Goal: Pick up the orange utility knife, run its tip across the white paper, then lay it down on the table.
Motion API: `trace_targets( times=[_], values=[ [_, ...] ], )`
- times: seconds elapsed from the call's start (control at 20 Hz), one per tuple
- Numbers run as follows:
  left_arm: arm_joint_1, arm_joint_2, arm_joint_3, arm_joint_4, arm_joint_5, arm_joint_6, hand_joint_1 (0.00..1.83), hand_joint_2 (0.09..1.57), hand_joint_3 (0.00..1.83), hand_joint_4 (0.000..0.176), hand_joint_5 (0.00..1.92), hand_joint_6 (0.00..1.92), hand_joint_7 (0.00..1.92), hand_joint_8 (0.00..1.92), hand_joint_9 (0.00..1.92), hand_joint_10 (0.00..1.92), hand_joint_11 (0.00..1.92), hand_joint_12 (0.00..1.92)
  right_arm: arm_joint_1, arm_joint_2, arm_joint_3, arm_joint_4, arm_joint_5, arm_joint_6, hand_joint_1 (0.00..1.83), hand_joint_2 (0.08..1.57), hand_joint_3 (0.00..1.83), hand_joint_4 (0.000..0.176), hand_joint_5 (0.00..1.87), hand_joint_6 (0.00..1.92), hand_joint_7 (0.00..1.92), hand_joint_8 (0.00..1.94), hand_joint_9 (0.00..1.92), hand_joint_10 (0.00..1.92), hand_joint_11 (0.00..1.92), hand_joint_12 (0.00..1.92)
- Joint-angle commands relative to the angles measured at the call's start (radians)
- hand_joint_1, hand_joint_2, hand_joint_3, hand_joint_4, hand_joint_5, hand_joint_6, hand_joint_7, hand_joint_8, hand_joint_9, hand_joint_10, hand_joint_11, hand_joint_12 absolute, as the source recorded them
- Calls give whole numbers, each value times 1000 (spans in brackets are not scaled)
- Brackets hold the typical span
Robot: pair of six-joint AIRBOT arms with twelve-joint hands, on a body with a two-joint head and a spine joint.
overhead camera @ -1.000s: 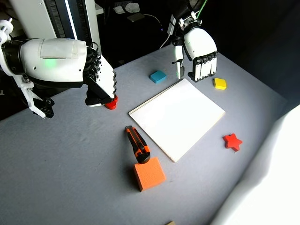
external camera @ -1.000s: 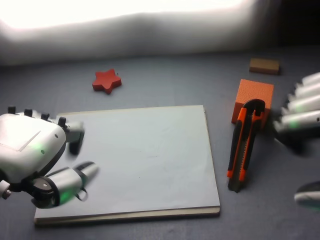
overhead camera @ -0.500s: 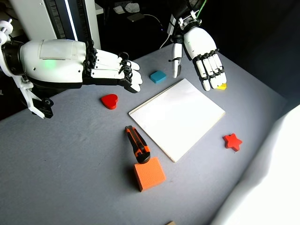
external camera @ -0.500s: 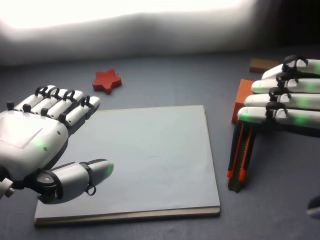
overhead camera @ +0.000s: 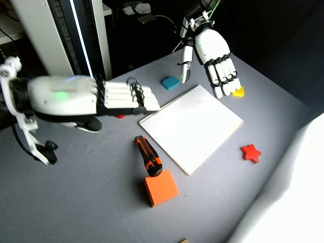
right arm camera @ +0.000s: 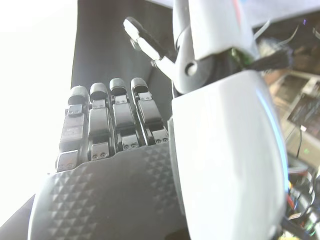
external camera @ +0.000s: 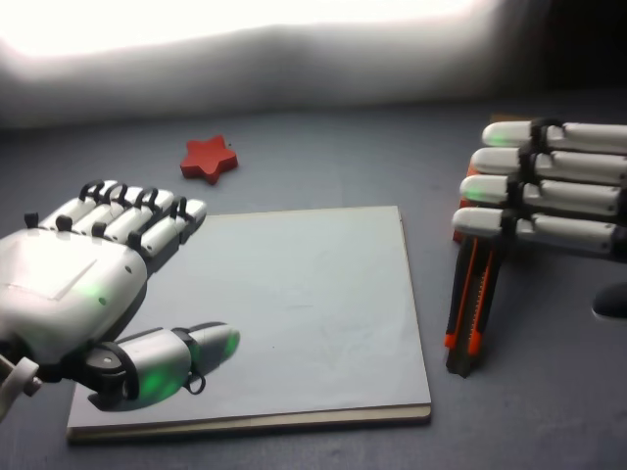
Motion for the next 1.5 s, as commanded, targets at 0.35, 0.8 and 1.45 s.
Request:
trace_targets(
  times=[0.35,0.8,1.45],
  values=[
    [-24,3,4,32,-97,-18,118,1226,3,54,0,0,0,0,0,0,0,0,-19,-124,145,50,79,-81,1142,975,4,0,0,0,0,0,0,0,0,0],
    [-21,-11,41,6,-59,-16,103,1232,4,56,0,0,0,0,0,0,0,0,-4,-234,237,-5,18,-92,1130,986,8,0,0,0,0,0,0,0,0,0],
    [-22,-12,41,-20,-50,-5,102,1251,6,47,0,0,16,1,0,0,0,0,81,-303,274,-79,-73,-1,1145,984,3,0,0,0,0,0,0,0,0,0]
  ],
)
